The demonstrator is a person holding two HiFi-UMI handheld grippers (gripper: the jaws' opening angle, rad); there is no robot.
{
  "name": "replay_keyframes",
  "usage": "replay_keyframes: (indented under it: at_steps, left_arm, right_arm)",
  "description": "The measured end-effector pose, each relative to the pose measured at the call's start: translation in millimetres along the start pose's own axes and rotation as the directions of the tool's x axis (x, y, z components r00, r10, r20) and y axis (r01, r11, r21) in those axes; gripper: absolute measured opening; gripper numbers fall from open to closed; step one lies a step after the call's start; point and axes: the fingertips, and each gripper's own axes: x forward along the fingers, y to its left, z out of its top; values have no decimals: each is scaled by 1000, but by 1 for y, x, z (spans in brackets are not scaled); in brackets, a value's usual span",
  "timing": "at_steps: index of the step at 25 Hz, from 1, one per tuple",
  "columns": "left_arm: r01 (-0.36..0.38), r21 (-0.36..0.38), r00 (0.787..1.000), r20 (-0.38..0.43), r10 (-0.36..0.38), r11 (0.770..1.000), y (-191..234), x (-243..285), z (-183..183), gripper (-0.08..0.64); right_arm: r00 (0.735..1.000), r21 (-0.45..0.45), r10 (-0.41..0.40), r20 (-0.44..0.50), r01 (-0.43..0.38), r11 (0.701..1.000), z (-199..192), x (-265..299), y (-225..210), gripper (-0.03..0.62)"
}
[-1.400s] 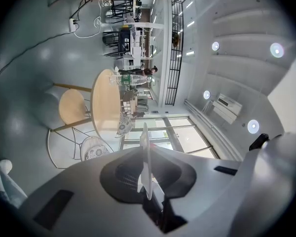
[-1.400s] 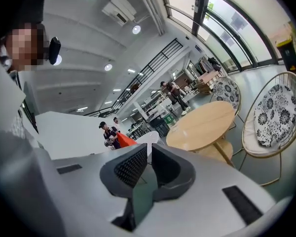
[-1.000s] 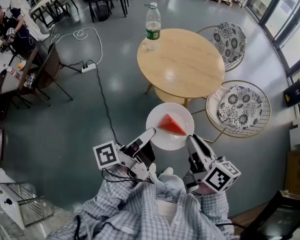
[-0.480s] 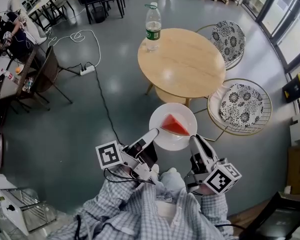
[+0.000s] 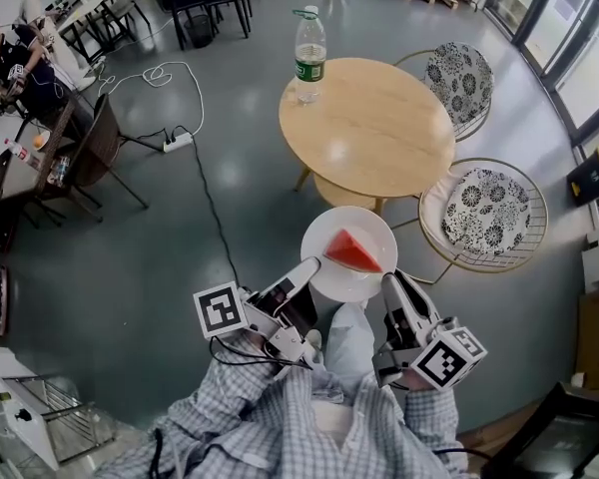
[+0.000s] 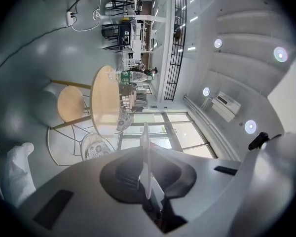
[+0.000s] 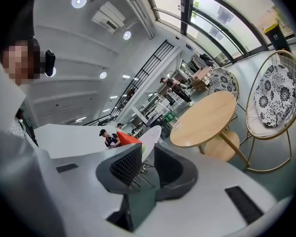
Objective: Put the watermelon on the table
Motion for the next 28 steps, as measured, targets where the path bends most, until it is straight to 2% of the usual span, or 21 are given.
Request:
replay_keyframes:
  at_steps: [5, 11, 28]
  left_arm:
    - [-13, -7, 999, 34, 13, 1000, 4, 7, 12, 34]
    - [-16, -13, 998, 61, 17, 1000, 10, 33, 23, 34]
    - [-17, -7, 992, 124, 18, 1000, 17, 150, 37, 34]
  right_arm:
    - [999, 34, 29, -16, -28, 999, 5, 17, -7, 83]
    - [998, 12, 52, -33, -52, 999, 26, 34, -22, 83]
    - [993, 16, 90, -75, -89, 996, 122, 72, -96, 83]
